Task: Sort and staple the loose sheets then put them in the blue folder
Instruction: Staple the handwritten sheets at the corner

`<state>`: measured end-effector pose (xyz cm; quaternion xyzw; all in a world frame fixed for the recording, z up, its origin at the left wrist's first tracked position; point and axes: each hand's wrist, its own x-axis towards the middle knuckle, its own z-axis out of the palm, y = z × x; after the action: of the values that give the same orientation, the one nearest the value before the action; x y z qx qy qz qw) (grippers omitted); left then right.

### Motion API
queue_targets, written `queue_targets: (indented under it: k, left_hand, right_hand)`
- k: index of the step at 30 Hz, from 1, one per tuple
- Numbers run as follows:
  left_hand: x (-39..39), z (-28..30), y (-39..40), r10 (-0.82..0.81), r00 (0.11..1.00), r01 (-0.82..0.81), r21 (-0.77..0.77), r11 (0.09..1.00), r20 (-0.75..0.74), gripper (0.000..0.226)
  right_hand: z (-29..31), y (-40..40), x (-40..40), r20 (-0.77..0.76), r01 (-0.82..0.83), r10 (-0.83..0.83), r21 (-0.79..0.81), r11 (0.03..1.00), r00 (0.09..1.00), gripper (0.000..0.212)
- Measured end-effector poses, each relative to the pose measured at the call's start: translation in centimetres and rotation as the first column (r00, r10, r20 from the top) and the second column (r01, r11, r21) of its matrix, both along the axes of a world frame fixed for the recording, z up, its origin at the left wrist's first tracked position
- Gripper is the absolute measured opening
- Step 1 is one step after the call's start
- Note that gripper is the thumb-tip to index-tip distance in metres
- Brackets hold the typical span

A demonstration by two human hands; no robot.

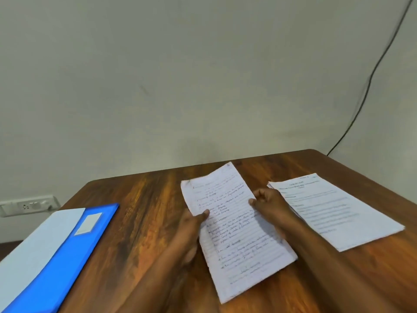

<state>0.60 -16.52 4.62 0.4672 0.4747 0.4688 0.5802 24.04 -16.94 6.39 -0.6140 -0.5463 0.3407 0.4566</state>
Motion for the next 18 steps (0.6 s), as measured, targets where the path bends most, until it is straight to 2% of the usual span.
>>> queue_targets:
  k: [1, 3, 5, 6, 8, 11, 15, 18]
  left_hand:
    - [0.4, -0.3, -0.2, -0.119, 0.992, 0.118, -0.014, 0.993, -0.047, 0.021]
    - [1.4, -0.4, -0.4, -0.362, 0.915, 0.361, -0.041, 0.932, -0.175, 0.024]
    - [2.7, 0.3, -0.4, -0.452, 0.854, 0.456, -0.049, 0.889, -0.256, 0.026]
    - [3.7, 0.7, -0.4, -0.463, 0.85, 0.469, -0.037, 0.882, -0.251, 0.026]
    - [6.4, 1.9, -0.4, -0.45, 0.867, 0.46, -0.001, 0.888, -0.214, 0.025]
    - [11.3, 2.7, 0.5, -0.346, 0.92, 0.356, 0.022, 0.934, -0.185, 0.023]
    - [16.8, 1.9, 2.7, -0.212, 0.946, 0.227, 0.035, 0.973, -0.246, 0.025]
    - [20.1, 0.9, 3.9, -0.201, 0.96, 0.204, -0.003, 0.979, -0.195, 0.02]
  right_hand:
    - [-0.2, 0.0, 0.6, -0.008, 0.043, -0.043, -0.008, 0.999, 0.999, 0.007]
    - [0.3, -0.3, 2.8, -0.01, 0.101, -0.101, -0.028, 0.994, 0.995, 0.006]
    - [1.0, -0.4, 5.3, 0.023, 0.153, -0.152, -0.02, 0.988, 0.988, 0.005]
    - [1.4, -0.4, 6.7, 0.034, 0.171, -0.171, -0.012, 0.985, 0.985, 0.005]
    - [2.3, -0.5, 9.6, 0.049, 0.218, -0.218, 0.0, 0.976, 0.975, 0.006]
    - [3.0, -0.4, 14.0, 0.077, 0.305, -0.306, 0.025, 0.952, 0.949, 0.004]
    - [3.3, -0.5, 18.7, 0.09, 0.374, -0.384, 0.104, 0.921, 0.919, 0.006]
    - [2.8, 0.1, 21.4, 0.121, 0.408, -0.421, 0.115, 0.906, 0.899, 0.014]
